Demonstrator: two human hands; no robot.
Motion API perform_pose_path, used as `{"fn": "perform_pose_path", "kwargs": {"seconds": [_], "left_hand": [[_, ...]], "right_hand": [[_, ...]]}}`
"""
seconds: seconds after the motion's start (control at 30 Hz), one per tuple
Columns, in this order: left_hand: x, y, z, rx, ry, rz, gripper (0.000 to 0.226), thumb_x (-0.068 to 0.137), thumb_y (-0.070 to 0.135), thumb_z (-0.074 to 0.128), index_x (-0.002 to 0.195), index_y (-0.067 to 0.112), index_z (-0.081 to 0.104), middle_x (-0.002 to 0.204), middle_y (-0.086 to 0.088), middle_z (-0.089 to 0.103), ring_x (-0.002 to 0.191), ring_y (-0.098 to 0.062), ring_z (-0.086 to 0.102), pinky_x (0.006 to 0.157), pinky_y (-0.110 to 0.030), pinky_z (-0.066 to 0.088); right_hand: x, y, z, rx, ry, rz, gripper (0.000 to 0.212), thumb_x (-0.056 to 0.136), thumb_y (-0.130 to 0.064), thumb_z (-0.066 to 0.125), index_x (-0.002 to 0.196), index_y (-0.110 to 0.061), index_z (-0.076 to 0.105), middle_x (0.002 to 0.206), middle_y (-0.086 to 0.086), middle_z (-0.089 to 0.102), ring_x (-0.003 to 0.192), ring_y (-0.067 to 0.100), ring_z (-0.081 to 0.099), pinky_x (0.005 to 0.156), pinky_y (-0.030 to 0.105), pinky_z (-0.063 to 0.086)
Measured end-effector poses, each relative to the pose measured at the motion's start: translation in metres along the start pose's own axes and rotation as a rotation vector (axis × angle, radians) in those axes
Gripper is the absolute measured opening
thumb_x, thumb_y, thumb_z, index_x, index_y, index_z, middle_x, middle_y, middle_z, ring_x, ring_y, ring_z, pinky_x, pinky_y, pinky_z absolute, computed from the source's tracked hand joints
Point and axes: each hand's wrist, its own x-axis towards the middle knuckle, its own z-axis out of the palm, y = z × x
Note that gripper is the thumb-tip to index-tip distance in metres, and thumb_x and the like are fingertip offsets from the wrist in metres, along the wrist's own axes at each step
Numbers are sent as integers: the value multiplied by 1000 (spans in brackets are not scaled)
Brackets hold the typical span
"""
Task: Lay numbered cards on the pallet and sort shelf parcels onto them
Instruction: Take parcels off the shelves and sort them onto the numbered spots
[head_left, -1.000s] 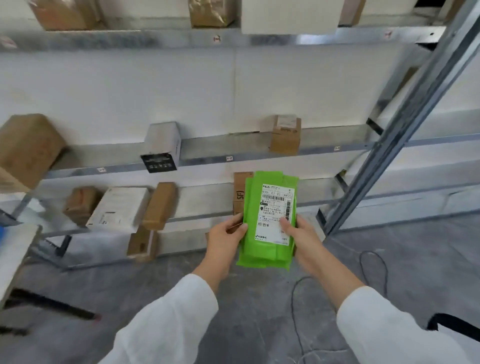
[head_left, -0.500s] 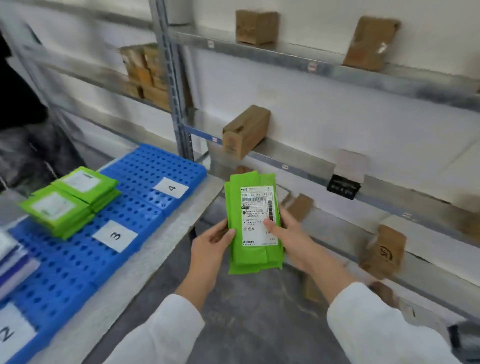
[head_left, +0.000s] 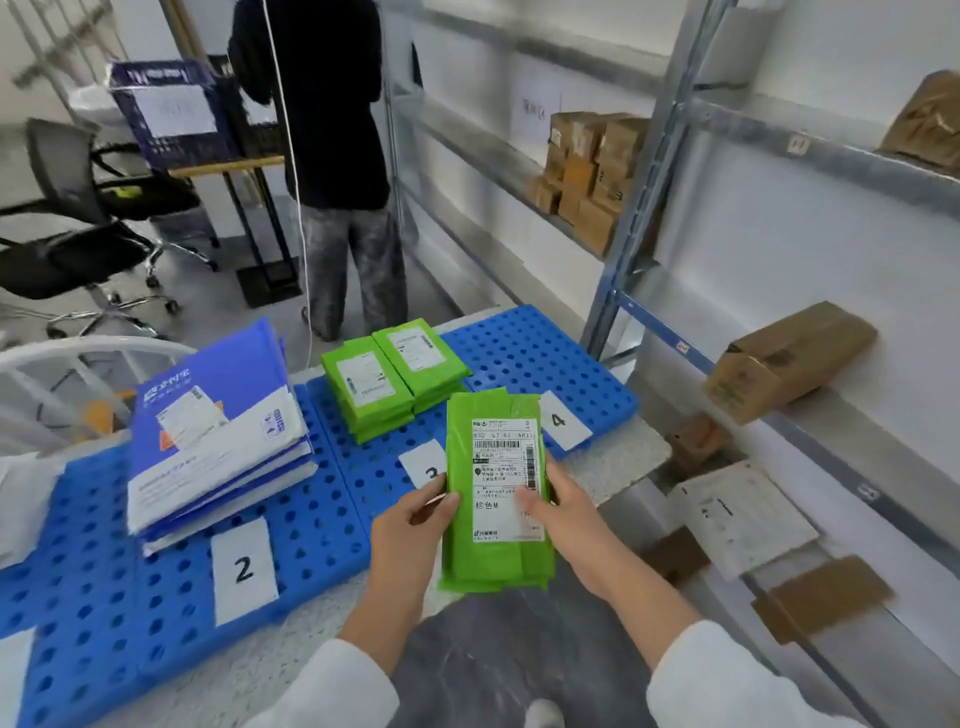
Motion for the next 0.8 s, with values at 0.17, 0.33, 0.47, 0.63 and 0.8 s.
{"fn": "perform_pose_path", "kwargs": {"seconds": [0.17, 0.33, 0.47, 0.63, 0.8], "left_hand": [[33, 11, 14, -22, 156, 12, 30, 82, 19, 75, 112, 22, 71, 98, 13, 75, 92, -6, 71, 80, -22, 56], [67, 29, 38, -14, 311, 35, 24, 81, 23, 76, 104, 27, 72, 97, 10, 74, 89, -3, 70, 73, -16, 54], [97, 39, 57, 43, 418, 59, 21, 81, 22, 77, 100, 26, 68, 87, 17, 71, 75, 8, 67, 61, -7, 50], [134, 45, 58, 145, 455, 34, 32, 80, 27, 77, 109, 17, 67, 99, 7, 70, 88, -1, 65, 69, -9, 48], [184, 48, 45, 141, 475, 3, 32, 81, 27, 76, 108, 11, 68, 99, -1, 72, 91, -14, 68, 84, -33, 57]], "right_hand": [[60, -20, -7, -93, -126, 27, 58, 98, -26, 55, 148, -38, 30, 139, -12, 52, 122, 8, 53, 105, 33, 43], [120, -37, -18, -131, -214, 15, 60, 95, -28, 59, 148, -35, 32, 140, -8, 53, 123, 13, 54, 106, 42, 44], [168, -46, -23, -133, -281, 22, 65, 92, -28, 64, 148, -33, 33, 143, -5, 50, 126, 17, 52, 104, 43, 46], [219, -50, -18, -63, -268, 107, 73, 84, -14, 73, 146, -33, 38, 128, 4, 61, 112, 22, 62, 93, 44, 54], [276, -55, 8, -38, -257, 150, 74, 79, -4, 77, 140, -32, 47, 92, -7, 71, 75, 7, 72, 61, 23, 58]]}}
